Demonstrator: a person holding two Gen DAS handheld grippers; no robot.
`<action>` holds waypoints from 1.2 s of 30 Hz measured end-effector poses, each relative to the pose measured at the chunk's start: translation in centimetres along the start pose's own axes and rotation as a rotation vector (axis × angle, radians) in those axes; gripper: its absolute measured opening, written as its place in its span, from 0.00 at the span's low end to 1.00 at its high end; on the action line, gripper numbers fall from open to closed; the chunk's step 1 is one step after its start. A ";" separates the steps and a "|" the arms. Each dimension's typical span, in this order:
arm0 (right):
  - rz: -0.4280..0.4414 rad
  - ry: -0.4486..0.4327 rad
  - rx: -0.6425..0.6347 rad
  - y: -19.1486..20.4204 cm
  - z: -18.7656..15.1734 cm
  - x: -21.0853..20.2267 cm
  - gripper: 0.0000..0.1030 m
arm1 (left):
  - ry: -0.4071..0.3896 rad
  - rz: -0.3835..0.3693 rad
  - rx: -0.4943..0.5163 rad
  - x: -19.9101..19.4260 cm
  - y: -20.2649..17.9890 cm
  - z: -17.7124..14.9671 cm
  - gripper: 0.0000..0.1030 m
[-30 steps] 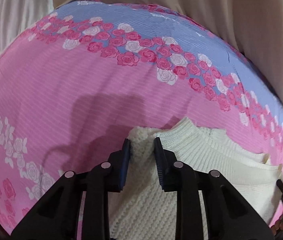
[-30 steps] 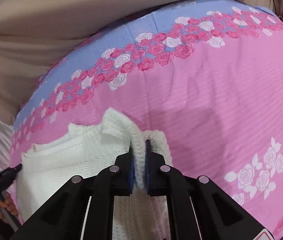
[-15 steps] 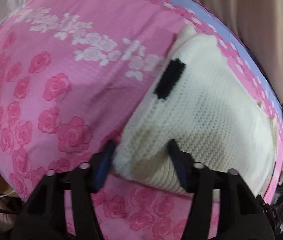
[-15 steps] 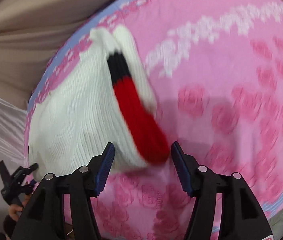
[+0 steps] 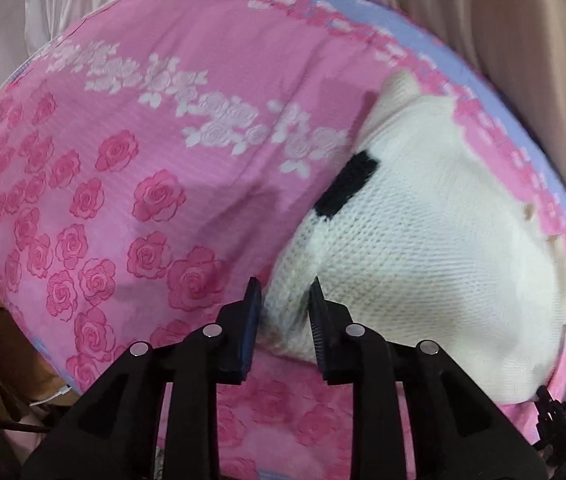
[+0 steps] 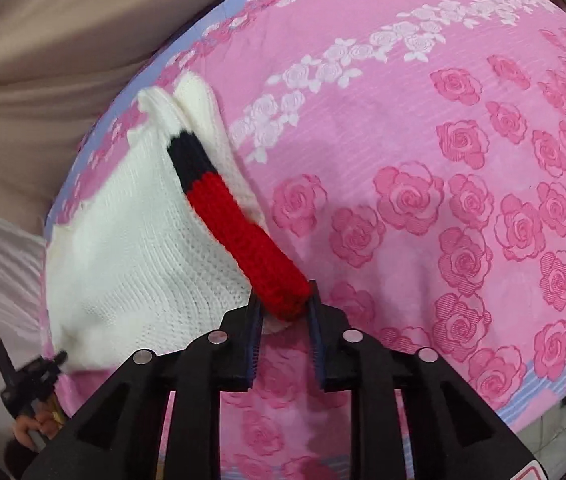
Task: Fold small clothes
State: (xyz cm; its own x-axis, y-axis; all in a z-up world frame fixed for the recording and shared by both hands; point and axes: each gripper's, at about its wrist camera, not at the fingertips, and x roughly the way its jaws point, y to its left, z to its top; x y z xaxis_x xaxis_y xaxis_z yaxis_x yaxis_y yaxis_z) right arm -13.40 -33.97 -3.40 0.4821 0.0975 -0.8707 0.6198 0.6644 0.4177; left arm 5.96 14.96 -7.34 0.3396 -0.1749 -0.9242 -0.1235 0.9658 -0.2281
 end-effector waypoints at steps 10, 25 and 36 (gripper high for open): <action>-0.031 -0.083 -0.295 12.1 10.4 4.5 0.55 | -0.082 -0.034 0.127 3.0 -8.3 9.4 0.55; -0.044 -0.129 -0.120 9.1 13.6 4.5 0.22 | -0.091 -0.067 0.022 4.2 -6.2 11.8 0.34; 0.142 0.126 -0.499 22.1 -2.3 4.5 0.12 | 0.026 -0.081 -0.182 2.8 1.9 0.7 0.66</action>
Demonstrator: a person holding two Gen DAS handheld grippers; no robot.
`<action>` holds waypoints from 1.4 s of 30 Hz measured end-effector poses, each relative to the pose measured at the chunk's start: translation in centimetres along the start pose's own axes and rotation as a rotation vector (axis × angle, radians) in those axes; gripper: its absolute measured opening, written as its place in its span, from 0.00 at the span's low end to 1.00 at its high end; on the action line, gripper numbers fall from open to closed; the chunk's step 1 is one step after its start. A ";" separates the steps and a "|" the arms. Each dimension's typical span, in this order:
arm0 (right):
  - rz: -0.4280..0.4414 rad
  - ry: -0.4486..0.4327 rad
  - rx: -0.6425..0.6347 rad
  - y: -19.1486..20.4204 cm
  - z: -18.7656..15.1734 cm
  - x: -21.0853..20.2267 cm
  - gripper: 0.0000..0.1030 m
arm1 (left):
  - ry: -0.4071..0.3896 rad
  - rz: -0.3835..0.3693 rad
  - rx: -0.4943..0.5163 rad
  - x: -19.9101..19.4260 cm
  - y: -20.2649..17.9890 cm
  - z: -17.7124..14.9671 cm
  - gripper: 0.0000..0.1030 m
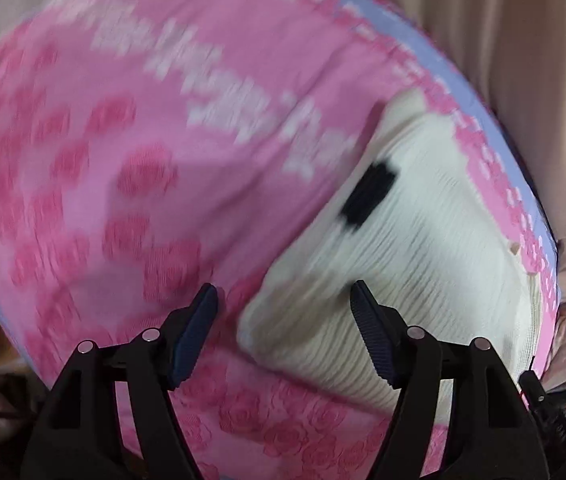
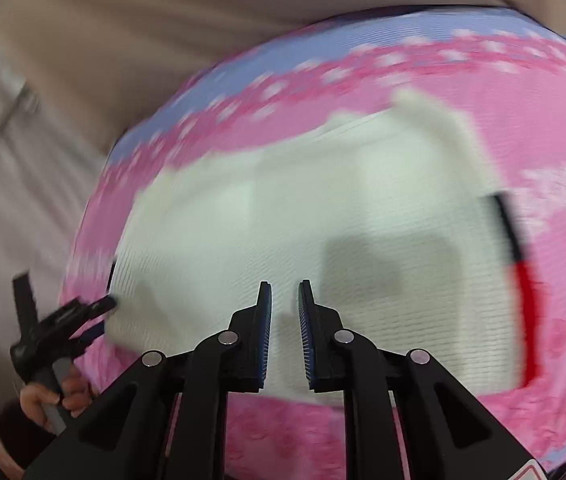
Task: Fold small clothes
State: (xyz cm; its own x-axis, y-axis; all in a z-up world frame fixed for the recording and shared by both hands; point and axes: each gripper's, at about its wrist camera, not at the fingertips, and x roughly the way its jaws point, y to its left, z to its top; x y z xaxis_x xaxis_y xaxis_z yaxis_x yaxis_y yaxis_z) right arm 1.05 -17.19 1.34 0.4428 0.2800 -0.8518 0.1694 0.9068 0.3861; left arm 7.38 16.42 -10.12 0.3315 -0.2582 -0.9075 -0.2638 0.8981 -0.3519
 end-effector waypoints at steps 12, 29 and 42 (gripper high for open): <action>-0.108 0.093 -0.159 3.5 -0.7 7.2 0.08 | -0.149 -0.142 0.103 -5.5 -3.4 0.4 0.09; -0.064 -0.136 0.448 -16.5 -6.9 -8.5 0.24 | 0.117 -0.279 0.836 0.4 -29.2 -15.6 0.21; 0.014 -0.067 0.106 -6.2 2.7 -5.2 0.76 | 0.042 -0.078 0.702 -2.2 -18.4 -12.0 0.78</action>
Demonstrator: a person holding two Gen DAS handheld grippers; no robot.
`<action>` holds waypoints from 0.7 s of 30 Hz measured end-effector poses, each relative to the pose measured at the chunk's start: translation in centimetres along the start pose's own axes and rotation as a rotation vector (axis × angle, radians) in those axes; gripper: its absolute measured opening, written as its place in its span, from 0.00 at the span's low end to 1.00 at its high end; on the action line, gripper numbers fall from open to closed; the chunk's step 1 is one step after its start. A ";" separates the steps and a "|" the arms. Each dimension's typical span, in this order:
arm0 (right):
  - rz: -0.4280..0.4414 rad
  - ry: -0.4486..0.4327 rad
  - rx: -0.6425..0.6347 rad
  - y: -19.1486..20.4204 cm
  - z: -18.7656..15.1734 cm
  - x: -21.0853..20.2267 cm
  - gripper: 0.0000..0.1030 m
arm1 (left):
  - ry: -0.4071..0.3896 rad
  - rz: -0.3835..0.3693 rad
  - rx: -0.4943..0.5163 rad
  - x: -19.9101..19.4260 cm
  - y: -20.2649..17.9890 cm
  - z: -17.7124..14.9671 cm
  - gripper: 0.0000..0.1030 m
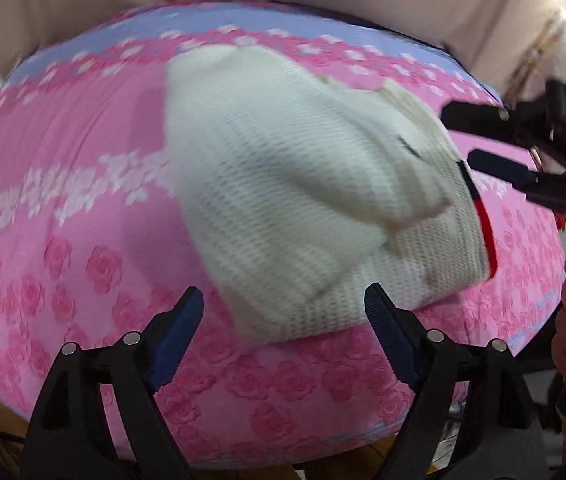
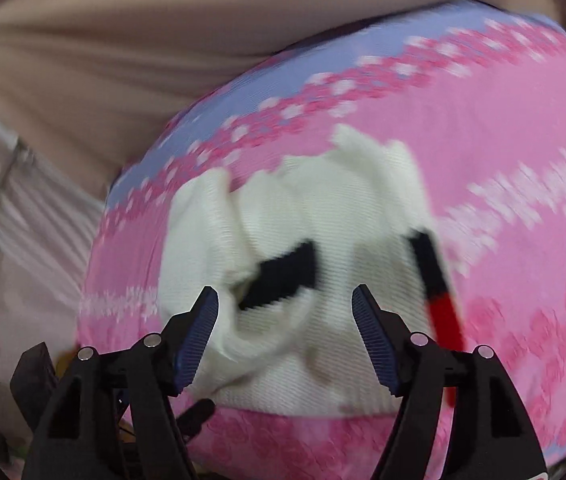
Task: Fold small clothes
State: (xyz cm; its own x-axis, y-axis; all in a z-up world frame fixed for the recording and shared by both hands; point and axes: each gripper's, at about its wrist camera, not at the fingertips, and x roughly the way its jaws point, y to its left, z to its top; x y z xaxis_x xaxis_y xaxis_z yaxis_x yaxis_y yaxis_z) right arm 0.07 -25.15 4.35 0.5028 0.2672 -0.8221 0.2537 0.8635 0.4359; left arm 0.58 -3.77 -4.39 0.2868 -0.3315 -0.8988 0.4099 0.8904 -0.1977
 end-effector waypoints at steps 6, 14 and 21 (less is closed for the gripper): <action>-0.012 0.154 -0.056 2.1 0.7 6.8 0.68 | 0.042 0.036 -0.009 2.5 0.8 -1.0 0.78; 0.056 -0.110 -0.018 0.9 0.3 -5.8 0.08 | 0.094 -0.049 0.002 2.7 0.6 -0.6 0.59; -0.074 0.121 0.166 -7.9 -6.0 0.7 0.19 | 0.158 -0.021 0.028 4.2 -0.8 -1.1 0.58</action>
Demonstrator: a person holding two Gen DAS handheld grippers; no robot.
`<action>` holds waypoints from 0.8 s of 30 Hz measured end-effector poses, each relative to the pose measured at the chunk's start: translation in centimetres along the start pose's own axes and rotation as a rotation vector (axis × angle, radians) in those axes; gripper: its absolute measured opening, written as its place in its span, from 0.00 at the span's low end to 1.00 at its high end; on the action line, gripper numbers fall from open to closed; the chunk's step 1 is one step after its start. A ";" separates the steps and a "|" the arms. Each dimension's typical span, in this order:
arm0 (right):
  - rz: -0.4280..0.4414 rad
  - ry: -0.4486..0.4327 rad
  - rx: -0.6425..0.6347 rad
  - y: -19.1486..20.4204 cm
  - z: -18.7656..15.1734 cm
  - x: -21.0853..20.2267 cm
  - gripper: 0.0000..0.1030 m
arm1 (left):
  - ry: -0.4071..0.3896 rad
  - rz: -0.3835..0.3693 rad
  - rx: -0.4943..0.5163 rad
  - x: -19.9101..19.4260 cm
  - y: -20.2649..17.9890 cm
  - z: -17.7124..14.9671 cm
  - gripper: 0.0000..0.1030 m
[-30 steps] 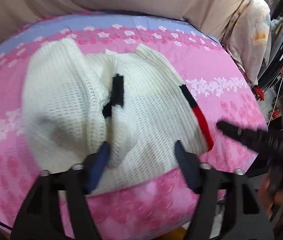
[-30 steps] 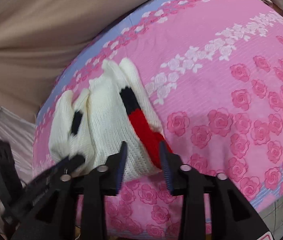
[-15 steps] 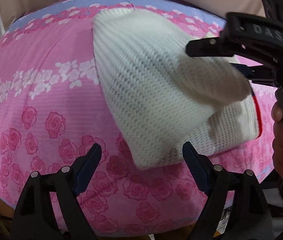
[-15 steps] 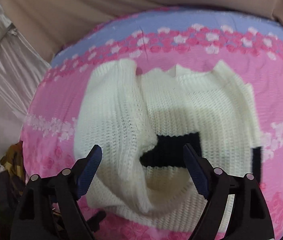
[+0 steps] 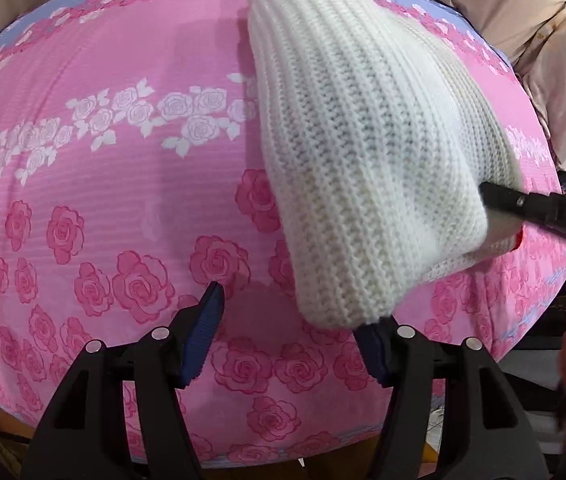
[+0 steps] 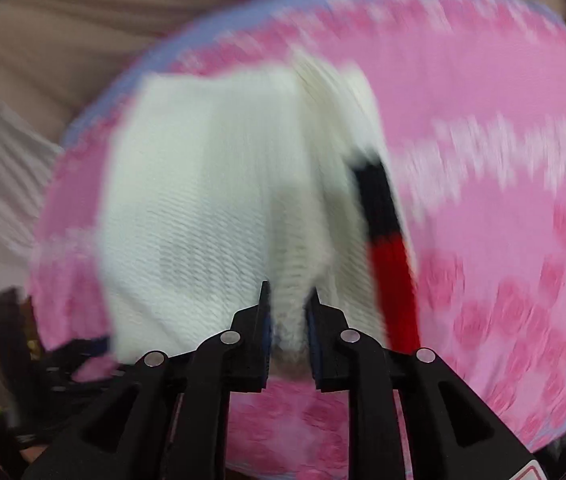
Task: Fold small clothes
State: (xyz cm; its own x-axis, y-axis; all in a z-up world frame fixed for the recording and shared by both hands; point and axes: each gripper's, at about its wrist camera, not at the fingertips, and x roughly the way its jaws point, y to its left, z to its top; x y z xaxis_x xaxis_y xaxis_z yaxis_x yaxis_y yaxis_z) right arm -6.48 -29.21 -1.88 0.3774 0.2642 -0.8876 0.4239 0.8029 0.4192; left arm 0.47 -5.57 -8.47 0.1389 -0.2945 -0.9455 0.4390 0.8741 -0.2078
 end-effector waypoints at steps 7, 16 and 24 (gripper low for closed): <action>0.149 -0.036 0.071 -2.0 0.5 0.3 0.72 | -0.045 0.003 -0.012 -1.1 0.0 -0.4 0.65; 0.091 -0.008 0.073 2.3 1.9 0.2 0.66 | -0.086 -0.036 -0.057 -3.5 1.4 -1.2 0.66; 0.197 0.034 0.101 2.5 0.0 0.8 0.60 | -0.116 -0.064 -0.071 -5.2 2.0 -1.4 0.66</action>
State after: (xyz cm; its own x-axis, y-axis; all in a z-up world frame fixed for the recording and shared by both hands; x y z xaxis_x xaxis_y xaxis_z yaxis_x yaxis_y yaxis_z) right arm -5.13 -26.98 -1.51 0.4340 0.4297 -0.7919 0.4261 0.6766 0.6006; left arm -0.64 -1.72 -4.34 0.2163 -0.3902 -0.8950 0.3874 0.8757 -0.2881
